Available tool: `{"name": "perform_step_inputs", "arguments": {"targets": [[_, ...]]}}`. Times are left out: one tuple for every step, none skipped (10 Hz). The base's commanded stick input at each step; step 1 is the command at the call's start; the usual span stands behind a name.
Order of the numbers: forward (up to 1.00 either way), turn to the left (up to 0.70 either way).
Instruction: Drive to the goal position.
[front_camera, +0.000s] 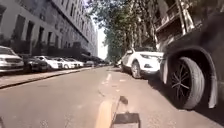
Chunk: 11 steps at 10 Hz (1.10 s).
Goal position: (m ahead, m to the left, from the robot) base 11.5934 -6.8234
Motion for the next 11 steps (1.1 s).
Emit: {"name": "perform_step_inputs", "arguments": {"targets": [[0.7, 0.0], [0.7, 0.0], [0.7, 0.0], [0.7, 0.0], [0.7, 0.0], [0.7, 0.0], [0.7, 0.0], [0.7, 0.0], [0.7, 0.0], [0.7, 0.0], [0.7, 0.0]]}}
